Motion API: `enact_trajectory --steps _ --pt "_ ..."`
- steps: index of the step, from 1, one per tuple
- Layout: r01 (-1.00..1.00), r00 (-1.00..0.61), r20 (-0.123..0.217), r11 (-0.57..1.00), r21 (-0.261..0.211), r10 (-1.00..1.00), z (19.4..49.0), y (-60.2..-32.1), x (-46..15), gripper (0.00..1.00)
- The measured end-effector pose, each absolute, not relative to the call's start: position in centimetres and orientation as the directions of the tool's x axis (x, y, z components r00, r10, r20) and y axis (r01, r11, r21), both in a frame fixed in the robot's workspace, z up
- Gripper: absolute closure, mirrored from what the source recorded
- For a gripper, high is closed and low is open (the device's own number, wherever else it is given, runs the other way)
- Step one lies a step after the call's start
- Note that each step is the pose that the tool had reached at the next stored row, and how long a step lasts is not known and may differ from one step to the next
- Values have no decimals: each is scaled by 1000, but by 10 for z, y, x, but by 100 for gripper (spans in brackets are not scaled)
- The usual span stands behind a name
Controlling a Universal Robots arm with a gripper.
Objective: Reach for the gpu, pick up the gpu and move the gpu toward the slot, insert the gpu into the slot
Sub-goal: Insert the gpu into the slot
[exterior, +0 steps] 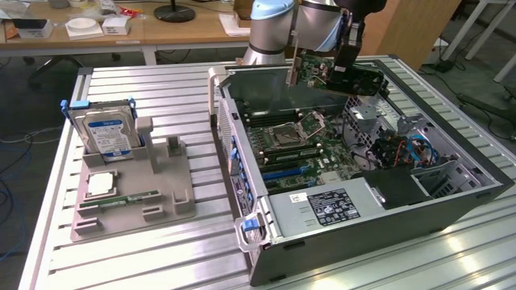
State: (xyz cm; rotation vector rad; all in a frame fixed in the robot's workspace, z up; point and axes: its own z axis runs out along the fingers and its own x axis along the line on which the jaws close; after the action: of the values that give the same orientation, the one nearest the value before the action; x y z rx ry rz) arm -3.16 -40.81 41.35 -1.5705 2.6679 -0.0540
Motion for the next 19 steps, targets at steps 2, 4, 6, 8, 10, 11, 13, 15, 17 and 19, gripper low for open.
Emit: enact_trajectory --steps 2,4,6,8,10,11,13,15,17,19 --pt "-886 -460 -21 460 -53 -888 413 -408 -32 71" --pt "-899 -433 -21 434 -53 -901 413 -408 -32 71" --pt "-911 -408 -21 409 -53 -913 413 -408 -32 71" --pt "-922 -382 -21 383 -53 -924 413 -408 -32 71" --pt "-933 -355 -21 356 -53 -934 413 -408 -32 71" --pt "-938 -342 -21 342 -53 -940 413 -408 -32 71" --pt "-948 -312 -21 313 -53 -950 413 -408 -32 71" --pt "-959 -278 -21 278 -53 -960 413 -408 -32 71" --pt "-968 -245 -21 245 -53 -969 413 -408 -32 71" --pt "-976 -212 -21 213 -53 -977 413 -408 -32 71"
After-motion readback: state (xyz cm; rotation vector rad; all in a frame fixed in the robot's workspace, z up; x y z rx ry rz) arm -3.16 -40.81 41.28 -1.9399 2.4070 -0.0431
